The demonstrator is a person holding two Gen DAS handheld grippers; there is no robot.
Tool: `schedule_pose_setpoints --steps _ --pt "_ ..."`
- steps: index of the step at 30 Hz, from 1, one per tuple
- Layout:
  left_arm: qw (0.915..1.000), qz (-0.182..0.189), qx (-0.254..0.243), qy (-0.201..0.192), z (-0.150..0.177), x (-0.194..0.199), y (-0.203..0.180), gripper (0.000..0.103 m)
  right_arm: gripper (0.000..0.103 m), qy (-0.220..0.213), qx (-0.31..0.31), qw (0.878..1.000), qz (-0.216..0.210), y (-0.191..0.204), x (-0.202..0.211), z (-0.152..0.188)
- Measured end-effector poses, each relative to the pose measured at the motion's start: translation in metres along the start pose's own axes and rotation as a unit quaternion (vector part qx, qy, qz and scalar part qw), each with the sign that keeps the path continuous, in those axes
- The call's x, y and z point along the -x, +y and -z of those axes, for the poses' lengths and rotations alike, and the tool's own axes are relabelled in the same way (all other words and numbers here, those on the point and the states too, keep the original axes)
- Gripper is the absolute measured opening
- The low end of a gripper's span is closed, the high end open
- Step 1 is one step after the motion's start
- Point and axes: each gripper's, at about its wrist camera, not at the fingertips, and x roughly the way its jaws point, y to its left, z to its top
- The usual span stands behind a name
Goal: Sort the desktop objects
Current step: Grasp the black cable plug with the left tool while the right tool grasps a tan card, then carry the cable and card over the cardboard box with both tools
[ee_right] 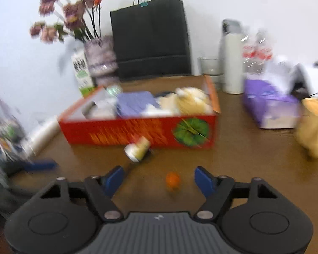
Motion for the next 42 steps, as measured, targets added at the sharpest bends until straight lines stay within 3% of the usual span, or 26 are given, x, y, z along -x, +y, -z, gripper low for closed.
schedule_pose_setpoints --steps 2,4,6,7,8,13,15,20,24,27,32,37,42 --pt "0.9995 0.030 0.003 0.010 -0.005 -0.015 0.001 0.074 0.063 0.010 -0.006 0.999 -0.036 0.000 -0.024 -0.017" --pt "0.9984 0.047 -0.002 0.031 -0.009 -0.033 -0.003 0.067 0.052 0.037 -0.006 0.999 -0.039 0.004 -0.055 -0.029" --pt "0.9982 0.045 -0.013 0.038 -0.010 -0.045 -0.009 0.050 0.035 0.057 0.002 0.998 -0.027 0.008 -0.082 -0.036" --pt "0.9976 0.052 -0.017 0.041 -0.011 -0.050 -0.012 0.049 0.031 0.064 0.005 0.998 -0.025 0.008 -0.091 -0.038" --pt "0.9977 0.056 -0.014 0.036 -0.012 -0.055 -0.013 0.049 0.020 0.069 0.005 0.997 -0.026 0.007 -0.099 -0.038" --pt "0.9979 0.057 -0.008 0.030 -0.021 -0.073 -0.017 0.045 0.011 0.064 -0.026 0.996 -0.062 -0.003 -0.095 -0.036" --pt "0.9985 0.044 -0.014 0.031 -0.023 -0.077 -0.019 0.009 0.011 0.038 -0.042 0.996 -0.068 -0.014 -0.077 -0.044" --pt "0.9989 0.035 -0.001 0.030 -0.023 -0.071 -0.018 0.008 0.011 -0.009 -0.080 0.994 -0.073 -0.044 -0.039 -0.049" --pt "0.9990 0.028 -0.010 -0.033 -0.027 -0.028 -0.025 0.007 0.011 -0.001 -0.074 0.996 -0.040 -0.049 -0.038 -0.041" --pt "0.9968 0.037 0.018 -0.069 -0.025 0.009 -0.024 0.007 0.011 -0.022 -0.049 0.998 -0.016 -0.040 -0.019 -0.037" --pt "0.9927 0.021 0.048 -0.108 -0.007 0.063 -0.026 0.007 0.011 -0.062 -0.015 0.998 0.018 -0.016 0.027 0.003" --pt "0.9906 0.001 0.050 -0.128 0.004 0.109 -0.028 0.007 0.011 -0.051 -0.012 0.998 0.025 -0.001 0.060 0.046" --pt "0.9854 0.002 0.054 -0.162 0.010 0.153 -0.025 0.007 0.011 -0.065 0.019 0.997 0.038 0.022 0.102 0.065"
